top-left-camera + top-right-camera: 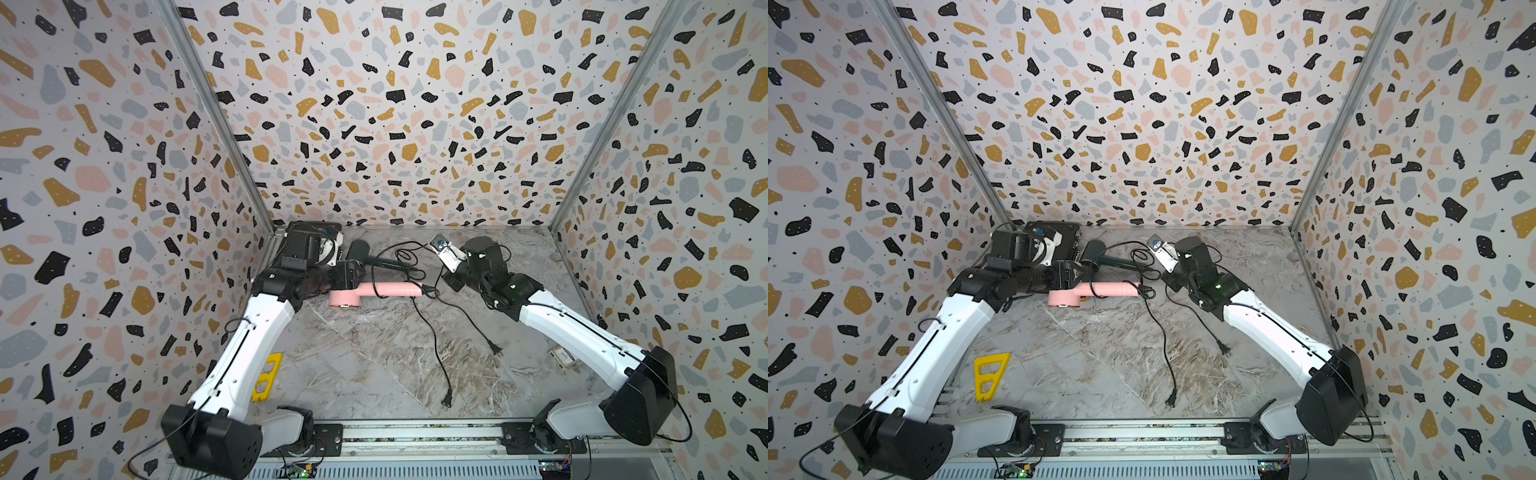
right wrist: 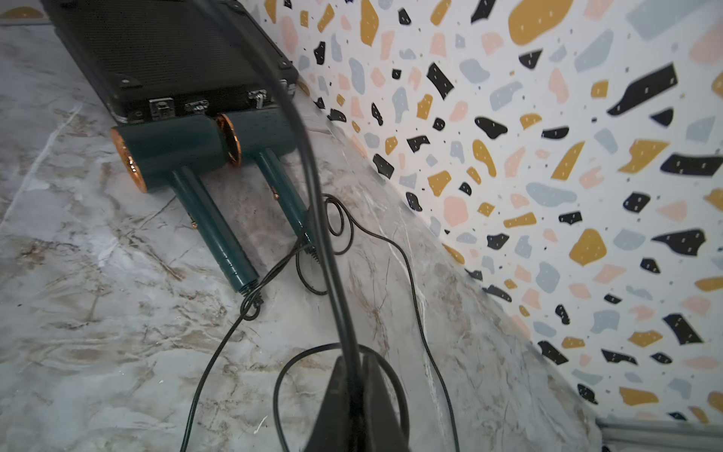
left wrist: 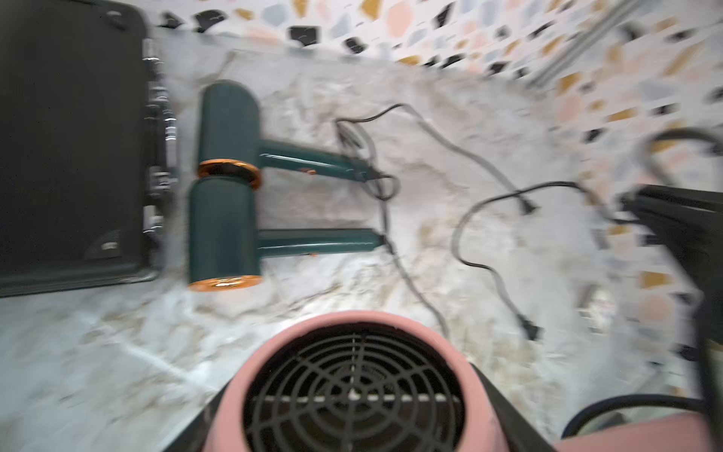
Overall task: Wrap the cord around the hair dryer
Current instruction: Wrap the power cord around the hair dryer.
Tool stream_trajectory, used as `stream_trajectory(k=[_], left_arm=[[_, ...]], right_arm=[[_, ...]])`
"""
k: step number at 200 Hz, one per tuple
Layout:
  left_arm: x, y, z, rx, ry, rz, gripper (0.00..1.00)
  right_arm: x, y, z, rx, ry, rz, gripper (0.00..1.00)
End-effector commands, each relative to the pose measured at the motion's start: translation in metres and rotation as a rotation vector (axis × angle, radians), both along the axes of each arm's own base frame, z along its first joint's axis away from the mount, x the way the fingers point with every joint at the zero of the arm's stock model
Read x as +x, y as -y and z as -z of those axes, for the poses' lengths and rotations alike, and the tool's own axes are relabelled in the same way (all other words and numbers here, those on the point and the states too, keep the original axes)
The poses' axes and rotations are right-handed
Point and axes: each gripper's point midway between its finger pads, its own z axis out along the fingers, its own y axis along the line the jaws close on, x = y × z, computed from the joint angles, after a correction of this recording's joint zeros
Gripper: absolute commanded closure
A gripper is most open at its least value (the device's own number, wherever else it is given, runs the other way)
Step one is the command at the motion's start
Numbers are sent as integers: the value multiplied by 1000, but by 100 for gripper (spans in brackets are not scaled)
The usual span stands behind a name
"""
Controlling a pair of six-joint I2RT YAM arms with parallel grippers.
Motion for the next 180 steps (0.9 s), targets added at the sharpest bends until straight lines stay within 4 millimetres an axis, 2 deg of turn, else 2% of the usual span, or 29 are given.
stream_trajectory(k=[1, 21, 48, 68, 86, 102, 136, 157, 180], left_arm=[[-10, 40, -78, -394, 141, 198, 100], [-5, 45, -101, -540, 155, 202, 100], [16, 33, -130, -789, 193, 112, 100], [36, 16, -134, -939, 167, 6, 100], [54, -1, -125, -971, 159, -112, 100], [70, -15, -107, -936, 138, -224, 100], [96, -42, -65, -829, 91, -417, 100], [102, -64, -39, -608, 82, -552, 100], [99, -88, -14, -320, 66, -665, 100]], right_arm=[[5, 4, 2, 133, -41, 35, 100], [5, 4, 26, 168, -81, 54, 100], [3, 2, 60, 200, -142, 75, 100], [-2, 5, 85, 206, -187, 95, 100], [-11, 4, 104, 226, -239, 89, 100], [-18, 6, 119, 220, -273, 94, 100], [-32, 20, 133, 166, -294, 106, 100], [-46, 21, 133, 179, -318, 79, 100], [-65, 16, 127, 159, -324, 35, 100]])
